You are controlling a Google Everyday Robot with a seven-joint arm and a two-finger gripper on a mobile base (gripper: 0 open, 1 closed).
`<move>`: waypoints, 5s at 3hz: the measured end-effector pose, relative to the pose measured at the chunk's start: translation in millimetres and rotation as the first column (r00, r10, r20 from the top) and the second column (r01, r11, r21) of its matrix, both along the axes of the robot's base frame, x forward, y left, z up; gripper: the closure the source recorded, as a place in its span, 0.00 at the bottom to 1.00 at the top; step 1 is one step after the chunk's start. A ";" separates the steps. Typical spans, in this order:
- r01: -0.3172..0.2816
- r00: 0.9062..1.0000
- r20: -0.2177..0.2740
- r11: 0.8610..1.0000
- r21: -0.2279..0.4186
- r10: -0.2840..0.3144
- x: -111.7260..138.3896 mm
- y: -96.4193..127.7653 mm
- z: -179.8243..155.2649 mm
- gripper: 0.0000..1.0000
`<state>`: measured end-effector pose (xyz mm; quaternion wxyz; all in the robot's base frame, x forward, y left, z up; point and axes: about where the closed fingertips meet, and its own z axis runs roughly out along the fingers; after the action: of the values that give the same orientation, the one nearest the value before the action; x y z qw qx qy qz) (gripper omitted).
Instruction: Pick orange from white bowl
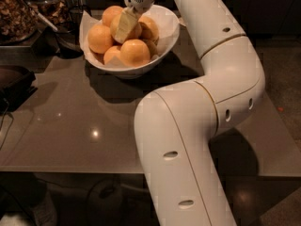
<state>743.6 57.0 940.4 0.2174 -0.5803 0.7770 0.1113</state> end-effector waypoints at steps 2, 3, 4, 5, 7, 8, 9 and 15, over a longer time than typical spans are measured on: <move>-0.026 1.000 0.003 0.998 0.056 0.026 -3.2 2.1 5.4 1.00; -0.073 0.997 0.021 0.987 0.141 0.071 -15.6 2.7 25.1 1.00; -0.126 0.992 0.040 0.960 0.248 0.120 -32.2 -5.0 44.0 1.00; -0.130 0.992 0.039 0.961 0.246 0.124 -29.5 2.5 39.8 1.00; 0.017 0.997 -0.071 0.973 0.230 -0.001 -76.5 -10.6 47.4 1.00; 0.021 0.997 -0.076 0.972 0.233 -0.004 -82.8 -2.0 56.8 1.00; 0.022 0.997 -0.075 0.969 0.247 -0.003 -91.4 4.2 67.6 1.00; 0.239 0.969 -0.148 0.900 0.365 -0.198 -209.9 -20.4 78.2 1.00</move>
Offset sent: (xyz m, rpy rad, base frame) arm -0.0490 0.0013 -0.0040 0.1151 0.0622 0.0991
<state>533.7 36.6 1018.6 0.2946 -0.4293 0.8113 0.2658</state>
